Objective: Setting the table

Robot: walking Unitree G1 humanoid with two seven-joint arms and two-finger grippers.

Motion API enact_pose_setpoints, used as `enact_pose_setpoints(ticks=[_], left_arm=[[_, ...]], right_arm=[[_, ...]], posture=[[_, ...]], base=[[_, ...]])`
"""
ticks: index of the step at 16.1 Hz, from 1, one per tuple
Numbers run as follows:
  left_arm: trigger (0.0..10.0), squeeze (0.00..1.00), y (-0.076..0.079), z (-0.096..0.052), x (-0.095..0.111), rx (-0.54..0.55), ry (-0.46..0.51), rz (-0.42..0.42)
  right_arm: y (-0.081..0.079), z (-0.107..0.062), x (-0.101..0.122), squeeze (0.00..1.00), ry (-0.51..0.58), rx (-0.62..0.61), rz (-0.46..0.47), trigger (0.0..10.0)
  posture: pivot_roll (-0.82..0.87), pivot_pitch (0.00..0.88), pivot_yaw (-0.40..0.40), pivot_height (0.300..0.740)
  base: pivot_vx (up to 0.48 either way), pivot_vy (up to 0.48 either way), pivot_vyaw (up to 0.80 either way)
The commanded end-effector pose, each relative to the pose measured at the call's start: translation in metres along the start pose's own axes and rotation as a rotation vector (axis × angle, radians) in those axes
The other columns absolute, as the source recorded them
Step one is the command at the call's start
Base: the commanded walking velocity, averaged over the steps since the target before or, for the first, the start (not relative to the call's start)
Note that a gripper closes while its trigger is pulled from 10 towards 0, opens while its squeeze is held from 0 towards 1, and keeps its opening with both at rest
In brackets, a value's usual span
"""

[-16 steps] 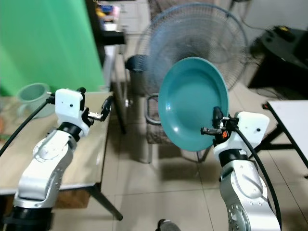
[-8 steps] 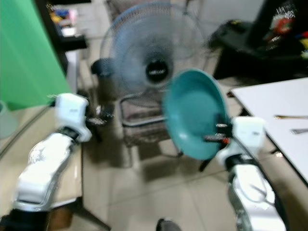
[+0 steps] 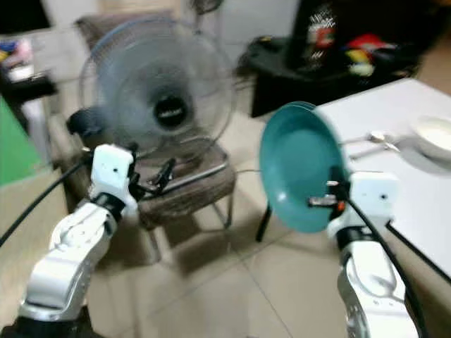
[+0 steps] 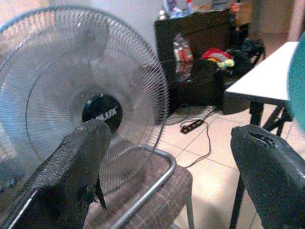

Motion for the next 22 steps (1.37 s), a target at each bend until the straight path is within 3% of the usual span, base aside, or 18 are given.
enact_pose_setpoints(ticks=[1,6,11,18,22], left_arm=[[10.0,0.00,-0.003,0.001,0.007,-0.001,0.017,-0.010],[10.0,0.00,-0.009,0.008,0.009,-0.006,0.026,-0.025],[10.0,0.00,-0.007,0.007,0.008,-0.015,0.022,-0.039],[10.0,0.00,-0.008,0.004,0.004,-0.012,0.012,-0.042],[10.0,0.00,-0.008,0.003,0.003,-0.022,0.009,-0.033]], right_arm=[[-0.008,0.001,0.006,0.00,0.012,0.042,0.039,10.0],[-0.013,0.000,-0.002,0.00,-0.044,0.050,0.164,10.0],[-0.014,0.000,-0.001,0.00,-0.054,0.062,0.210,10.0],[-0.023,0.005,0.006,0.00,-0.051,0.154,0.266,10.0],[-0.026,0.004,-0.002,0.00,-0.107,0.180,0.299,10.0]], posture=[[0.01,0.000,0.032,0.740],[0.00,0.000,0.041,0.740],[-0.01,0.000,0.035,0.740],[0.00,0.000,0.014,0.740],[0.00,0.000,0.016,0.740]], base=[[0.000,0.000,-0.76],[0.177,0.000,-0.78],[0.338,0.000,-0.80],[0.349,0.000,0.00],[0.351,0.000,-0.20]])
Point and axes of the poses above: a point about 5 cm out from each wrist's last joint towards the gripper, its own z axis pointing out of the wrist towards the gripper, its own x axis along the axis of the wrist's last joint, y = z × x, the point moved 4 cm from there along z, pointing out of the wrist towards the gripper, and after that the axes turned 6 degrees about -z, right-handed, at the moved point
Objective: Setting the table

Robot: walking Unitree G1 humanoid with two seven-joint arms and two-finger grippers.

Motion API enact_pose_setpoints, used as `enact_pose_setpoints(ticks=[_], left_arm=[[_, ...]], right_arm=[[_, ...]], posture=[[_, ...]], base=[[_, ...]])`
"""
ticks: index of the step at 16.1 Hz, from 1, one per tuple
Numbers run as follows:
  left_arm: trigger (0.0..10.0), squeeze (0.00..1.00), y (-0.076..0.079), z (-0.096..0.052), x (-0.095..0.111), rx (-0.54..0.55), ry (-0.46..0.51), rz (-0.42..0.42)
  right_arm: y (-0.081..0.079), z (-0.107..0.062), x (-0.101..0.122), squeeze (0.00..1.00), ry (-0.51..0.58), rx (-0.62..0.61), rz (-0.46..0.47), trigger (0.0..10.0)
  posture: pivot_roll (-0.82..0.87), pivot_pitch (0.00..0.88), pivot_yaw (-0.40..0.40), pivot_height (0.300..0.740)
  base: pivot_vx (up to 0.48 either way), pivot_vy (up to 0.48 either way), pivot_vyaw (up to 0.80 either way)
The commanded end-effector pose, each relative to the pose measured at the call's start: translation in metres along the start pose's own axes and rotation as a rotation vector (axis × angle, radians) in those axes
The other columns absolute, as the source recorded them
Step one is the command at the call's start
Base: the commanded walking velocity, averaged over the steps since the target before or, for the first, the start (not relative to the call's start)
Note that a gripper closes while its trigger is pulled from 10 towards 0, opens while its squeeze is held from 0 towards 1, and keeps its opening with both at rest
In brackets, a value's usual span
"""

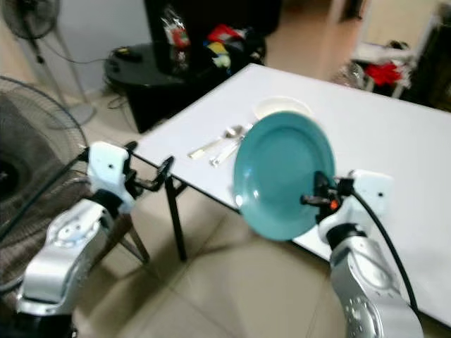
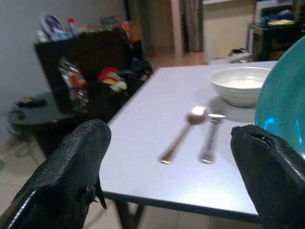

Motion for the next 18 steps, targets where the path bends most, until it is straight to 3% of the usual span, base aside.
enact_pose_setpoints(ticks=[1,4,5,6,7,8,11,14,16,18], left_arm=[[10.0,0.00,-0.004,-0.001,0.001,0.005,-0.002,0.005],[10.0,0.00,-0.004,-0.001,0.000,-0.005,-0.006,0.007],[10.0,0.00,-0.004,-0.001,-0.001,-0.011,-0.011,0.009],[10.0,0.00,-0.002,-0.003,-0.002,-0.050,-0.022,0.008],[10.0,0.00,-0.001,-0.004,-0.002,-0.066,-0.028,0.009],[10.0,0.00,0.003,-0.007,-0.004,-0.131,-0.045,0.007],[10.0,0.00,0.010,-0.015,-0.004,-0.278,-0.082,-0.007],[10.0,0.00,0.015,-0.021,-0.008,-0.387,-0.132,-0.011],[10.0,0.00,0.022,-0.026,-0.010,-0.485,-0.174,-0.020],[10.0,0.00,0.026,-0.029,-0.010,-0.532,-0.192,-0.021]], right_arm=[[-0.010,0.000,0.006,0.00,0.019,0.048,0.026,10.0],[-0.012,-0.001,0.003,0.00,-0.005,0.066,0.072,10.0],[-0.015,-0.002,0.002,0.00,-0.010,0.085,0.125,10.0],[-0.019,-0.003,0.001,0.00,-0.027,0.116,0.250,10.0],[-0.019,-0.004,0.000,0.00,-0.033,0.123,0.289,10.0],[-0.017,-0.003,-0.007,0.00,-0.075,0.112,0.394,10.0],[-0.011,0.000,-0.023,0.00,-0.153,0.053,0.561,10.0],[-0.011,0.001,-0.037,0.00,-0.250,0.025,0.617,10.0],[-0.008,0.005,-0.053,0.00,-0.358,-0.025,0.743,10.0],[-0.003,0.013,-0.056,0.00,-0.382,-0.054,0.832,10.0]], posture=[[0.00,0.000,0.018,0.740],[0.00,0.000,0.023,0.740],[0.00,0.000,0.024,0.740],[0.00,0.000,0.024,0.740],[0.00,0.000,0.024,0.740],[0.01,0.000,0.023,0.740],[0.01,0.000,0.028,0.740],[0.01,0.000,0.035,0.740],[0.01,0.000,0.042,0.740],[0.00,0.000,0.044,0.740]], base=[[0.345,0.000,-0.80],[0.317,0.000,-0.53],[0.262,0.000,0.00],[0.000,0.000,0.00],[0.000,0.000,0.00],[0.000,0.000,0.00],[0.000,0.000,0.00],[0.000,0.000,0.00],[0.000,0.000,0.00],[0.000,0.000,0.00]])
Point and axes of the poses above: a point about 5 cm out from each wrist's last joint towards the gripper, its own z axis pointing out of the wrist towards the gripper, its own x axis along the axis of the wrist's last joint, y = z × x, the point moved 4 cm from there along z, pointing out of the wrist towards the gripper, and after that the axes turned 6 degrees about -z, right-handed, at the moved point
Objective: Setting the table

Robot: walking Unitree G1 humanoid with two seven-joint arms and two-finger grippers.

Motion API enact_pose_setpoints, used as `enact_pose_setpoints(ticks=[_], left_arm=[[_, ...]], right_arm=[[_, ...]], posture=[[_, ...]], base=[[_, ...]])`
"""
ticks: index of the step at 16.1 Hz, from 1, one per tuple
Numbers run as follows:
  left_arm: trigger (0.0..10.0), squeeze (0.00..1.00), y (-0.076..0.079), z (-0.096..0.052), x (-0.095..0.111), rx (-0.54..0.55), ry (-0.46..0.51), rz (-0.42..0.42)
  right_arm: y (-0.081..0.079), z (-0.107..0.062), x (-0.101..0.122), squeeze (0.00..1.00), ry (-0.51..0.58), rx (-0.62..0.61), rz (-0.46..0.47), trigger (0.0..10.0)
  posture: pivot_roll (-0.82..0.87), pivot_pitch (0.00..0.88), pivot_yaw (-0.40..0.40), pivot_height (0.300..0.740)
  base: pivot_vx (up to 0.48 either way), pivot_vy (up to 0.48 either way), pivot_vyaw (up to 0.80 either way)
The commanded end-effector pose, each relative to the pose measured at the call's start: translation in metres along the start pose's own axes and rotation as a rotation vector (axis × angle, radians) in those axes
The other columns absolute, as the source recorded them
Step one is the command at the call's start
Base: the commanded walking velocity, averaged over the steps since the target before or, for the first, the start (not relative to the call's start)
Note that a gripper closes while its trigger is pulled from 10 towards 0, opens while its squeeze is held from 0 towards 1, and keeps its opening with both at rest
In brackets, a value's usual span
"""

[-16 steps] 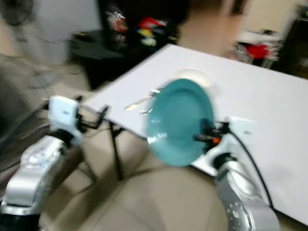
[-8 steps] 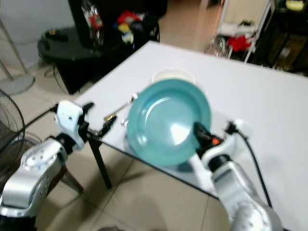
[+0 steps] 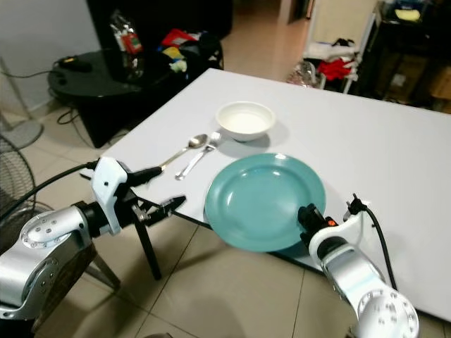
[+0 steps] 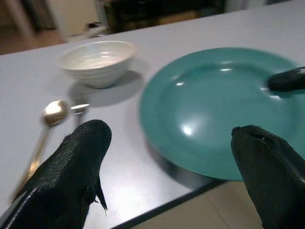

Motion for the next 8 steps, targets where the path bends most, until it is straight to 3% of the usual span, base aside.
enact_pose_setpoints(ticks=[1,5,8], left_arm=[[10.0,0.00,0.004,-0.001,0.001,-0.039,-0.013,-0.002],[10.0,0.00,0.014,-0.004,-0.003,-0.125,-0.064,-0.026],[10.0,0.00,0.012,-0.005,-0.002,-0.118,-0.072,-0.014]], right_arm=[[-0.017,0.009,-0.003,0.00,-0.027,0.072,0.080,10.0],[-0.024,0.040,0.009,0.00,-0.100,0.079,0.091,10.0],[-0.029,0.062,0.015,0.00,-0.126,0.041,0.050,10.0]], posture=[[0.01,0.000,0.047,0.740],[0.02,0.000,0.051,0.740],[0.04,0.000,0.042,0.740]], base=[[0.000,0.000,0.00],[0.000,0.000,0.00],[0.000,0.000,0.00]])
Point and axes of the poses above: a point about 5 cm out from each wrist's last joint towards the gripper, its own z axis pointing out of the wrist towards the gripper, its own x axis along the axis of the wrist's last joint, y = z × x, the point moved 4 cm from there along z, pointing out of the wrist towards the gripper, and after that the axes turned 6 degrees about -z, right-handed, at the moved point
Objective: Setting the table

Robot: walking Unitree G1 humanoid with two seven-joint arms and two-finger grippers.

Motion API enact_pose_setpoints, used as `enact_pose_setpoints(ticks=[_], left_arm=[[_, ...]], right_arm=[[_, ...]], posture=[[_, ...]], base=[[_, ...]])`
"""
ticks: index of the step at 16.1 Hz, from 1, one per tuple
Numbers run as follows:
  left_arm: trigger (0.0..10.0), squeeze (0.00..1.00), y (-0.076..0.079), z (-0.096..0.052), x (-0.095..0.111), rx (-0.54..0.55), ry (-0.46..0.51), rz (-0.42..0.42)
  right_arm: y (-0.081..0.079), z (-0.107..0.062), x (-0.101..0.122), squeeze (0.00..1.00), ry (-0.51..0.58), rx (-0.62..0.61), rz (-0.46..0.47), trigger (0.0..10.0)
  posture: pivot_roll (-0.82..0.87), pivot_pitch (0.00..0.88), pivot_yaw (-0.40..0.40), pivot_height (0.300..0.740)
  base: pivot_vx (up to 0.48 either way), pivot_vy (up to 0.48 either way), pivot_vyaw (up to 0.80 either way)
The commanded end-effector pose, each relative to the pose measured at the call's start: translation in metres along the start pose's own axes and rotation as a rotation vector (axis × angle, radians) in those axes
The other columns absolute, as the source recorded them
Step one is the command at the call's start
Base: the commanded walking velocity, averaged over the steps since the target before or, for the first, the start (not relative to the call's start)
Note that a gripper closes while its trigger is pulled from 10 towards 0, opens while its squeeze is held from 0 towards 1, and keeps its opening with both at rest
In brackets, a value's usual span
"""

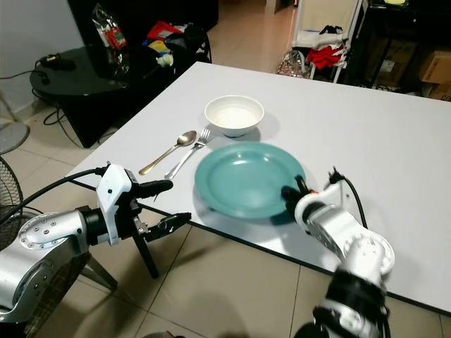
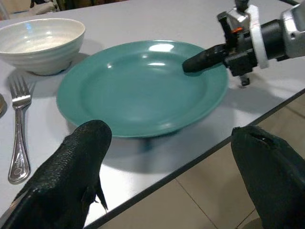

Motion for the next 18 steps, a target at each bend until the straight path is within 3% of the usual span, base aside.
enact_pose_setpoints(ticks=[1,4,5,8,11,17,18], left_arm=[[10.0,0.00,0.000,-0.002,0.003,0.001,-0.001,0.010],[10.0,0.00,-0.001,-0.005,0.002,0.008,-0.009,0.010],[10.0,0.00,-0.001,-0.005,0.002,0.008,-0.009,0.010],[10.0,0.00,-0.001,-0.004,0.003,0.007,-0.007,0.011],[10.0,0.00,0.001,-0.003,0.002,0.002,-0.007,0.003],[10.0,0.00,0.003,-0.004,0.000,0.007,0.005,-0.020],[10.0,0.00,0.002,-0.005,0.001,0.019,0.010,-0.021]], right_arm=[[-0.005,0.005,0.000,0.00,-0.004,-0.002,-0.034,10.0],[-0.003,0.015,-0.004,0.00,-0.039,-0.018,-0.077,10.0],[-0.003,0.017,-0.005,1.00,-0.037,-0.019,-0.082,10.0],[-0.001,0.018,-0.005,1.00,-0.019,-0.025,-0.114,10.0],[0.002,0.006,-0.002,1.00,0.001,-0.022,-0.164,10.0],[0.008,-0.045,0.000,1.00,0.057,-0.042,-0.299,10.0],[0.007,-0.060,-0.001,1.00,0.075,-0.041,-0.347,10.0]], posture=[[0.04,0.000,0.042,0.740],[0.04,0.000,0.041,0.740],[0.04,0.000,0.041,0.740],[0.04,0.000,0.049,0.740],[0.03,0.000,0.056,0.740],[0.01,0.000,0.070,0.740],[0.01,0.000,0.073,0.740]], base=[[0.000,0.000,0.00],[0.000,0.000,0.00],[0.000,0.000,0.00],[0.000,0.000,0.00],[0.000,0.000,0.00],[0.000,0.000,0.00],[0.000,0.000,0.00]])
Point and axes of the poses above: a point about 5 cm out from each wrist's last joint towards the gripper, its own z axis pointing out of the wrist towards the gripper, its own x axis along the axis of the wrist's last joint, y = z × x, the point moved 4 cm from there along z, pointing out of the wrist towards the gripper, and after that the axes turned 6 degrees about -z, right-handed, at the moved point
